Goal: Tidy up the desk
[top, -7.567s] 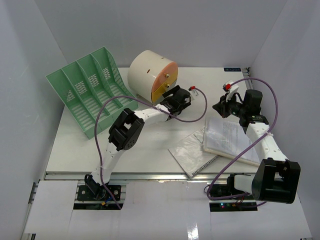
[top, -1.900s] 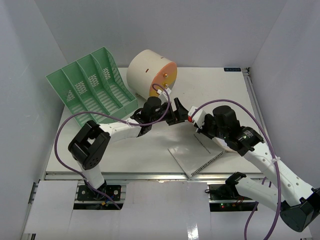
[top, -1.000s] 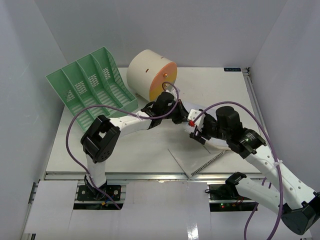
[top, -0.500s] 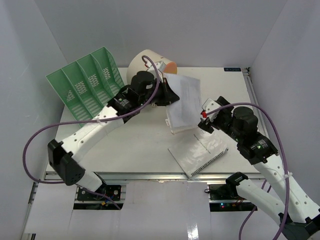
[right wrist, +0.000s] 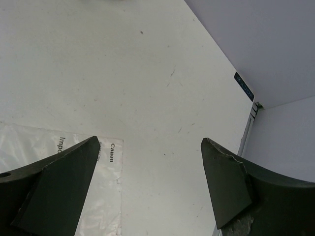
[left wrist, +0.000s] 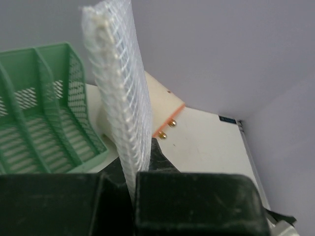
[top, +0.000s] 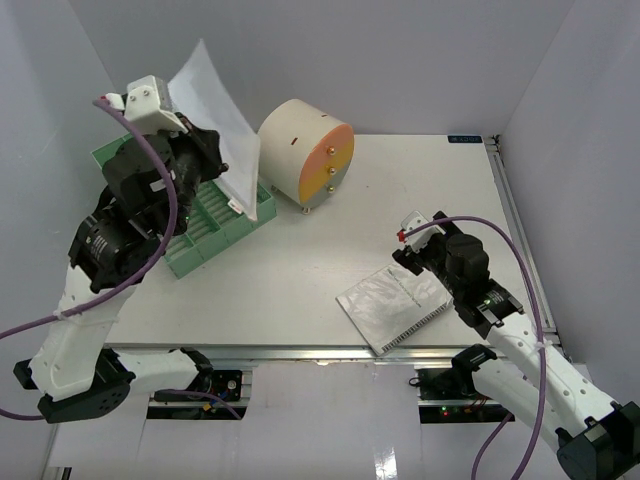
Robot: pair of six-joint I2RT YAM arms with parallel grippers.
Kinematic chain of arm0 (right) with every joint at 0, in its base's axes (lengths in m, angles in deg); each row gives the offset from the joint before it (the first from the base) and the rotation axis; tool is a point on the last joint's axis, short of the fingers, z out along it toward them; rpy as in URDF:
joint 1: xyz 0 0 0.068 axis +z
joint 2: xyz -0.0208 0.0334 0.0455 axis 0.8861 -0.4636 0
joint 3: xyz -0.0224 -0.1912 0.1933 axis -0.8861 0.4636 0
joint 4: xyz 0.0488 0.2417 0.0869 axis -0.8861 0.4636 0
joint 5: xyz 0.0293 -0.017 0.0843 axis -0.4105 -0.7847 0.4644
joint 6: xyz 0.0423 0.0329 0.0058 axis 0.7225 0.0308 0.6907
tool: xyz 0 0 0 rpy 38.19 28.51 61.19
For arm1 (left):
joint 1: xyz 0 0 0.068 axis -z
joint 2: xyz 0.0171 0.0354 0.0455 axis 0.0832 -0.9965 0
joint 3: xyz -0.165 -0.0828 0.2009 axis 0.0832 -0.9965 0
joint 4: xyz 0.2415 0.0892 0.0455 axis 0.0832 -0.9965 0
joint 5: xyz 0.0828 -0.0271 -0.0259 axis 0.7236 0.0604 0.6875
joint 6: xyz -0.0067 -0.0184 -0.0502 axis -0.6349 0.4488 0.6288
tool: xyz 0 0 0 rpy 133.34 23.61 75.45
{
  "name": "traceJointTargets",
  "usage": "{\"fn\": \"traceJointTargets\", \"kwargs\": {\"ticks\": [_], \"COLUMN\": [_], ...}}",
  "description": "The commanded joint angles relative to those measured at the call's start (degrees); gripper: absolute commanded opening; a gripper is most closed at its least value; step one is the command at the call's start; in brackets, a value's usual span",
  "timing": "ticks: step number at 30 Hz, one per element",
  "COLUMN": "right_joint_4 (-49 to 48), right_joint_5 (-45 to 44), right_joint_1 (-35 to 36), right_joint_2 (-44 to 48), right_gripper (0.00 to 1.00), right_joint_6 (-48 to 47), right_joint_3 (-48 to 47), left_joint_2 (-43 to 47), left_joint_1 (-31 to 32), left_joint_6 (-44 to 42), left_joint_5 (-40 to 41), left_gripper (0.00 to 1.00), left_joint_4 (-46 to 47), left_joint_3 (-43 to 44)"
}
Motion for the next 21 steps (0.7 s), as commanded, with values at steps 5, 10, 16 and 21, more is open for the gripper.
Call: {"fn": "traceJointTargets", "kwargs": {"ticks": [5, 10, 16, 21], "right_joint_4": [-8.7, -8.8, -9.1, -9.5], "right_joint_5": [-2.0, -1.6, -2.0, -2.0], "right_joint_1": [-0.2, -0.2, -0.1, 0.0], "right_joint_2": [1.1, 1.1, 1.7, 2.0], "right_gripper": [0.90, 0.90, 0.90, 0.90], "right_joint_6": [2.6, 3.6, 3.5, 3.3], "right_joint_3": [0.7, 0.8, 1.3, 1.6], "left_joint_2": [-3.8, -10.5, -16.5, -18.8], "left_joint_1": [-0.5, -11.5, -22.7, -26.2], "left_joint_6": [-12.6, -8.9, -1.6, 1.6], "left_joint_5": [20.0, 6.0, -10.7, -19.8], "left_gripper": [0.00, 0.00, 0.00, 0.00], "left_joint_4": [-3.3, -10.5, -15.3, -15.6], "left_joint_3": [4.7, 8.9, 10.7, 10.5]}}
